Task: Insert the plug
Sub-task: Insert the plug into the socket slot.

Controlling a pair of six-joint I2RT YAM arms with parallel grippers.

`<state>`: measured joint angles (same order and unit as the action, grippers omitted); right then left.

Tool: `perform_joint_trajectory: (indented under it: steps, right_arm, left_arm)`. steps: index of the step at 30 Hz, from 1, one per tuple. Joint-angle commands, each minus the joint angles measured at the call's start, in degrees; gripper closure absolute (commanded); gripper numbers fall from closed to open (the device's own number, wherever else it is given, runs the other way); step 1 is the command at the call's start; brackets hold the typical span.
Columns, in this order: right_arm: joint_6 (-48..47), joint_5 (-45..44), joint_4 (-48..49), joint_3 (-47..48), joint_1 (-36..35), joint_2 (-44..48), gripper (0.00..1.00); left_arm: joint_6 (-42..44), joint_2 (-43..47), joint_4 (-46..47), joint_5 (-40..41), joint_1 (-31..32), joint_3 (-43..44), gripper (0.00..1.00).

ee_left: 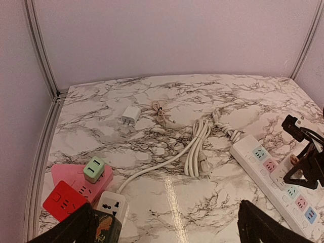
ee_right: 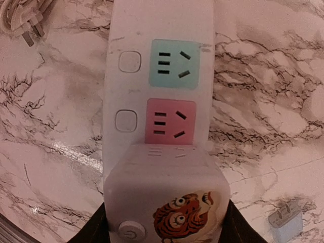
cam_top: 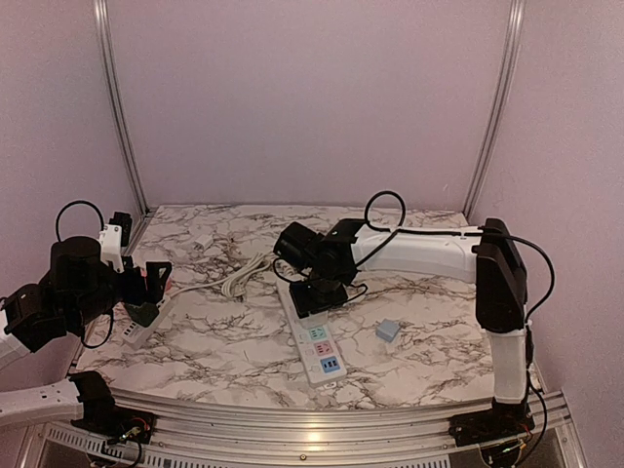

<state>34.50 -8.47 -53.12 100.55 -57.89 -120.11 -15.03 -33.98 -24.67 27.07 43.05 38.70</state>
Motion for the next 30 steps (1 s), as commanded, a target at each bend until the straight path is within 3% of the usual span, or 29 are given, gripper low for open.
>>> perform_joint_trajectory:
  steps: [1,12,19,30]
  right_arm:
    - [0.69,0.38,-3.35,1.77,0.14,0.54,0.95]
    - [6.03,-4.03,-0.37,-5.61,5.27,8.54,0.99]
    - [5.93,-4.41,-0.51,-4.73,5.51,8.66,0.78]
    - [5.97,-3.91,1.28,-6.85,5.54,8.62,0.72]
  left_arm:
    - [0.39,0.42,0.56,0.90,-0.33,-0.43,0.01]
    - [0.37,0.80,0.51,0.88,-0.33,-0.42,0.01]
    - [0.35,0.79,0.57,0.88,-0.33,-0.52,0.01]
    - [0.42,0.70,0.54,0.97,-0.33,-0.48,0.01]
